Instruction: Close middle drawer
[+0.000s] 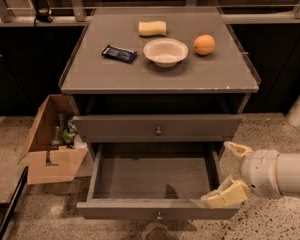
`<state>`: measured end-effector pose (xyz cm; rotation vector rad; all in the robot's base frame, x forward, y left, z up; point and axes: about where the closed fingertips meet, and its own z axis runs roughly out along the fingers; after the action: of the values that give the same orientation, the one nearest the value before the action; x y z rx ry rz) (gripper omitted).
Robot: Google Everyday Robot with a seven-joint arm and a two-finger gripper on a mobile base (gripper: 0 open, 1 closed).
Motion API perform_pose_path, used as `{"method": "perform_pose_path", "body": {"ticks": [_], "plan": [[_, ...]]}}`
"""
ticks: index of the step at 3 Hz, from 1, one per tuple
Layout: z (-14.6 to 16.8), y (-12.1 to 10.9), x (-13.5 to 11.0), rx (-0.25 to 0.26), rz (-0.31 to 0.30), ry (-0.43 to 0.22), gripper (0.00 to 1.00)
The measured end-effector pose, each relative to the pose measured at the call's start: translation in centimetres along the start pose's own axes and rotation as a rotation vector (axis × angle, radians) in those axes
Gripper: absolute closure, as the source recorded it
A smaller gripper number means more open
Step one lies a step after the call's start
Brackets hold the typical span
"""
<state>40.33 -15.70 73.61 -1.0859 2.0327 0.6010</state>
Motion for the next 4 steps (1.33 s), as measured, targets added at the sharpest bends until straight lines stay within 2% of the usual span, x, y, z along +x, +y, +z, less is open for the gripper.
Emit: {"method": "perform_pose_path", "body": {"ticks": [1, 2, 3, 4], "plan": [[0.38, -0.14, 0.61, -0.005, 0.002, -0.016, 0.18], [0.33, -0.09, 0.47, -0.005, 0.0, -0.013, 0.49], [0.33, -0.09, 0.47, -0.005, 0.0, -0.013, 0.72], [0.97, 0.59, 0.83, 0.008, -0.004, -0.017, 1.0]]}}
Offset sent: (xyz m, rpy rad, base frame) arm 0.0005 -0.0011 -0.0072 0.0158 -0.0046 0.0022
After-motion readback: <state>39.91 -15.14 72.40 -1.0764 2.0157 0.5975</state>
